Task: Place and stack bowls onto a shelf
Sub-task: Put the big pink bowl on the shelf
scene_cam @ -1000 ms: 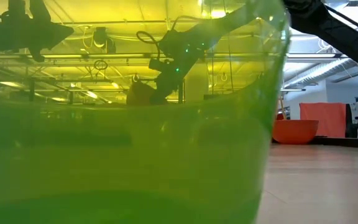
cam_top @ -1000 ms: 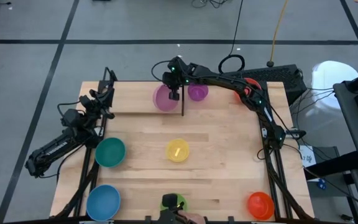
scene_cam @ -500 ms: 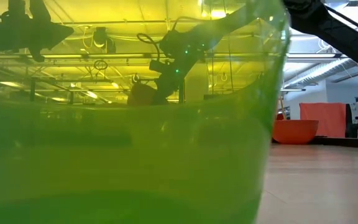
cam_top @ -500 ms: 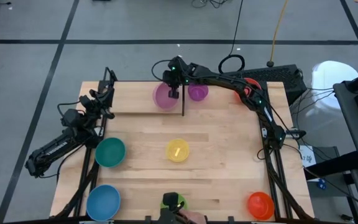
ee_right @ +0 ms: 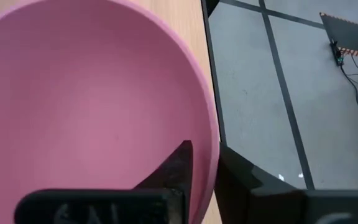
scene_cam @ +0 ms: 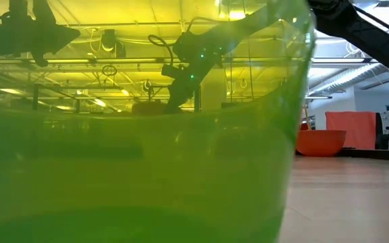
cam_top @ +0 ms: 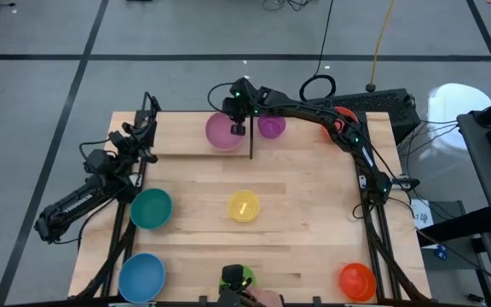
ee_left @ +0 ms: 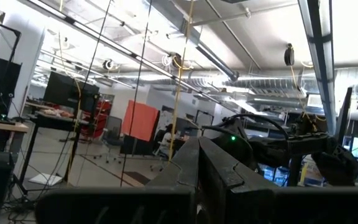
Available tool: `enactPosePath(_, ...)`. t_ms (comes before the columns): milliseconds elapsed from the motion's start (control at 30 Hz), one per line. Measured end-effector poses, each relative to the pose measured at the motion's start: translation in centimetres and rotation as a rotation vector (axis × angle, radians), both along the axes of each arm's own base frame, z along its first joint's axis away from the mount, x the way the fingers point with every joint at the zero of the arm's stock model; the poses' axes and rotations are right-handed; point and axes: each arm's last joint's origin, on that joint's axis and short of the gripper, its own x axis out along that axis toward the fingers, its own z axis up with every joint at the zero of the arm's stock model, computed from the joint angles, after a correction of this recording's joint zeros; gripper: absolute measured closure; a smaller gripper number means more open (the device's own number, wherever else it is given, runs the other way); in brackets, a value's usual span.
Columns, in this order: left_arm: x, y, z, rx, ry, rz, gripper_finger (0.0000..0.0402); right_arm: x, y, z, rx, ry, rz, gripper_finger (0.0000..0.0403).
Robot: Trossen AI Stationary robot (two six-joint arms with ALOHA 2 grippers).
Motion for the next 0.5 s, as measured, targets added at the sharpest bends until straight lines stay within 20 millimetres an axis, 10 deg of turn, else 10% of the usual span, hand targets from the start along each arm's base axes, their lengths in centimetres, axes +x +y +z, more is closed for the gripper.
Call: enactPosePath(500,0.0,0.0,0.0,-0.055,-0.05,-0.044,0.0394,0.6,0.7,1.5,-0.054,-0.079,0.026,0.0342)
